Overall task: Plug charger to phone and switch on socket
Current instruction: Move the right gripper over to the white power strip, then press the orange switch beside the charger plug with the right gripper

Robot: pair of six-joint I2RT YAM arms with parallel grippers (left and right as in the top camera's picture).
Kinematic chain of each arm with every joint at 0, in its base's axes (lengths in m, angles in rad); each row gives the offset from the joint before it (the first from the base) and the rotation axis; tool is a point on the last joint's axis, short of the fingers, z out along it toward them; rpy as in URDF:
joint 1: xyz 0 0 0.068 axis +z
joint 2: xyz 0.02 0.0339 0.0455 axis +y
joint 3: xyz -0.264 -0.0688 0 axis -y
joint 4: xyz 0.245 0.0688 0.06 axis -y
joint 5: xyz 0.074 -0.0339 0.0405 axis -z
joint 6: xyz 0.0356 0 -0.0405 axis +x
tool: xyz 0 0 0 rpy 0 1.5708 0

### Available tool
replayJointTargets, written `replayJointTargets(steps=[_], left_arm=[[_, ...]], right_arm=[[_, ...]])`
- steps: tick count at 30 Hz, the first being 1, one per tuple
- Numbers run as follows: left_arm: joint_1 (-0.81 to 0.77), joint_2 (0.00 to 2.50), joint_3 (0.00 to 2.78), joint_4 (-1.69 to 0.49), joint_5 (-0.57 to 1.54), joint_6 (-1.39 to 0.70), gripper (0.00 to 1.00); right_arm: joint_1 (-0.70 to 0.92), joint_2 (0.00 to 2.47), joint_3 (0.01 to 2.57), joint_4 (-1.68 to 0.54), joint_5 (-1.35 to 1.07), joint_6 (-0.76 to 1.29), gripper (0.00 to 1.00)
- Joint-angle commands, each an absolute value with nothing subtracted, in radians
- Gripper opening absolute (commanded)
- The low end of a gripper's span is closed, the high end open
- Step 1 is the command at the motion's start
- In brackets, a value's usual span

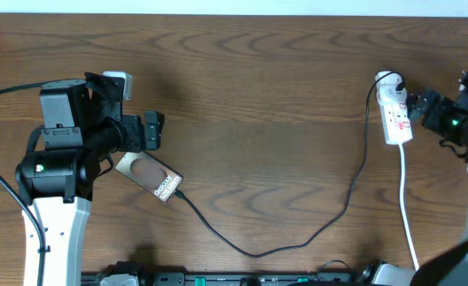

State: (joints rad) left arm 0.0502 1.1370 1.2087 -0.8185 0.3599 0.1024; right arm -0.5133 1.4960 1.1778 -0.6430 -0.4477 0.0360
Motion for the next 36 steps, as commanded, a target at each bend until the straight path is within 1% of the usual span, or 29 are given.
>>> replayJointTargets(steps=[1, 2, 3, 10, 13, 16, 21, 23, 28, 30, 34, 36], left_arm=[[0.048, 1.136, 1.225, -0.819, 0.353, 0.112, 1.0], [0.048, 1.136, 1.225, -0.819, 0.353, 0.112, 1.0], [0.048, 1.136, 1.225, -0.819, 0.353, 0.112, 1.0], [0.048, 1.136, 1.225, -0.82, 0.353, 0.112, 1.0], [0.048, 1.136, 1.225, -0.82, 0.353, 0.112, 1.0], [0.048, 1.136, 1.225, -0.82, 0.353, 0.112, 1.0], [0.048, 1.136, 1.225, -0.826, 0.353, 0.112, 1.0], [0.048, 1.136, 1.225, -0.826, 0.353, 0.112, 1.0], [0.048, 1.136, 1.225, -0.826, 0.353, 0.112, 1.0], [0.048, 1.136, 1.225, -0.826, 0.353, 0.112, 1.0], [0.048, 1.136, 1.225, -0.826, 0.353, 0.112, 1.0], [0.048, 1.136, 1.225, -0.826, 0.353, 0.112, 1.0]], right_arm=[[-0.554, 1.594, 1.193, -0.662, -0.69, -0.098, 0.93], [-0.559, 1.623, 1.193, -0.661, -0.7, -0.086, 0.92], [-0.563, 1.648, 1.193, -0.659, -0.702, -0.068, 0.99], [-0.563, 1.751, 1.193, -0.656, -0.701, 0.067, 0.99], [-0.562, 1.755, 1.192, -0.653, -0.699, 0.066, 0.99], [-0.562, 1.754, 1.192, -0.595, -0.691, 0.033, 0.99], [-0.561, 1.755, 1.195, -0.5, -0.577, 0.027, 0.99], [-0.557, 1.757, 1.212, -0.494, -0.575, 0.006, 0.99], [-0.529, 1.81, 1.38, -0.615, -0.554, -0.073, 0.99], [-0.519, 1.864, 1.487, -0.7, -0.502, -0.079, 0.99], [-0.502, 1.995, 1.69, -0.878, -0.511, -0.13, 0.99], [-0.493, 2.046, 1.743, -0.918, -0.524, -0.146, 0.99]])
